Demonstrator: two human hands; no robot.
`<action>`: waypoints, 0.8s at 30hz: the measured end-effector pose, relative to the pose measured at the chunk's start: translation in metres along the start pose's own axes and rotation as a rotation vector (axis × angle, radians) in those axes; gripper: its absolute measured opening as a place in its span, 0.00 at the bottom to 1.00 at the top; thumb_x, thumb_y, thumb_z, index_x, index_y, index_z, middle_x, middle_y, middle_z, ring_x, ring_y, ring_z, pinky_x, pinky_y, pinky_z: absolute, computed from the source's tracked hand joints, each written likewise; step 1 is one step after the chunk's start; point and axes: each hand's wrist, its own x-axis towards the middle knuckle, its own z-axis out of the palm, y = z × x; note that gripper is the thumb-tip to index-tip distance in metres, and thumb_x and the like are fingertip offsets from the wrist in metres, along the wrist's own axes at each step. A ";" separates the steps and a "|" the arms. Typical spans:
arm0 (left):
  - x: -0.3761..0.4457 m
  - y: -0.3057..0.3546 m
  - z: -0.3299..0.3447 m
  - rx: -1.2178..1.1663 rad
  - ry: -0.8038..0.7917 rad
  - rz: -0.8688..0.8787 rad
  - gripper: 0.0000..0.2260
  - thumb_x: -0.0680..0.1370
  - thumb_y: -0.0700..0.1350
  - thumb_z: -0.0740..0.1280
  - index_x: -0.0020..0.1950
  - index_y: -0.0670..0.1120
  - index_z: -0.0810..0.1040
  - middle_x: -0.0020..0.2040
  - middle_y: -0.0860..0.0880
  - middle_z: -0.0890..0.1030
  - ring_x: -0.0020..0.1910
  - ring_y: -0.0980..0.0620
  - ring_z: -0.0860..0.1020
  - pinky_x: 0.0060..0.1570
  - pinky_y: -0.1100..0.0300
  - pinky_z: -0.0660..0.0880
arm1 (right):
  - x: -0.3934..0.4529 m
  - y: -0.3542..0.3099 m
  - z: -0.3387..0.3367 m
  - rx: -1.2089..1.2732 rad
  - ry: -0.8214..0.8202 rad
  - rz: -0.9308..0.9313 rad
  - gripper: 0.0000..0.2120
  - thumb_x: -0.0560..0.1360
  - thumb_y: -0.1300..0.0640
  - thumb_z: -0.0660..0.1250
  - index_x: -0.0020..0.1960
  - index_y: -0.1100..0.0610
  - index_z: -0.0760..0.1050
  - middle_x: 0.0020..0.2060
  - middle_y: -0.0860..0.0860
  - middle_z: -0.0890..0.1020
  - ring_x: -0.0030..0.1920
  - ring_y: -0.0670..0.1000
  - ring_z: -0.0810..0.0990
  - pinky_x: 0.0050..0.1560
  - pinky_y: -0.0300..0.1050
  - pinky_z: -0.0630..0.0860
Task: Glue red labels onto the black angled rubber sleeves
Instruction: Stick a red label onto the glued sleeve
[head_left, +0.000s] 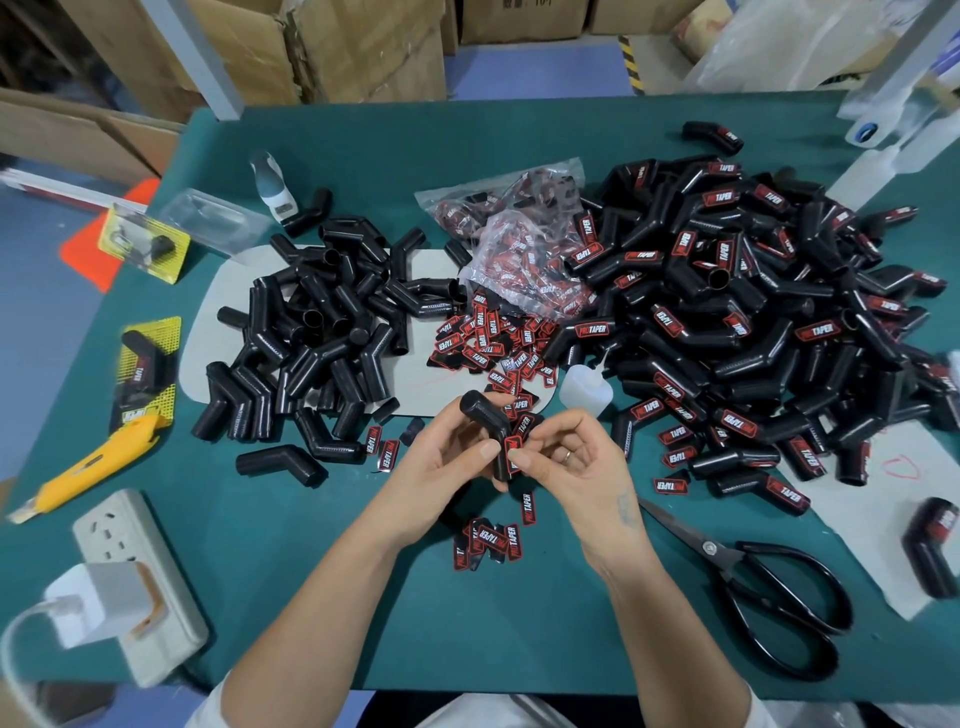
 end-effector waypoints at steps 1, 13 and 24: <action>0.000 0.000 0.000 0.000 -0.001 0.000 0.21 0.84 0.51 0.70 0.75 0.49 0.74 0.56 0.47 0.80 0.52 0.47 0.80 0.49 0.52 0.80 | 0.000 0.000 0.000 0.000 0.000 0.001 0.12 0.68 0.58 0.81 0.44 0.45 0.81 0.41 0.48 0.85 0.44 0.47 0.83 0.50 0.38 0.79; 0.000 0.001 -0.001 0.009 -0.015 0.016 0.20 0.84 0.50 0.70 0.75 0.50 0.74 0.57 0.50 0.81 0.54 0.49 0.81 0.49 0.52 0.81 | 0.000 0.000 0.000 -0.004 0.002 0.005 0.12 0.65 0.52 0.82 0.44 0.44 0.81 0.41 0.48 0.85 0.44 0.46 0.83 0.50 0.38 0.79; 0.000 0.000 0.000 0.012 -0.025 0.030 0.19 0.84 0.49 0.69 0.75 0.49 0.74 0.57 0.48 0.81 0.51 0.49 0.80 0.49 0.53 0.80 | 0.001 0.004 -0.001 0.012 0.013 -0.004 0.13 0.69 0.63 0.81 0.46 0.52 0.80 0.39 0.47 0.84 0.44 0.46 0.83 0.49 0.37 0.79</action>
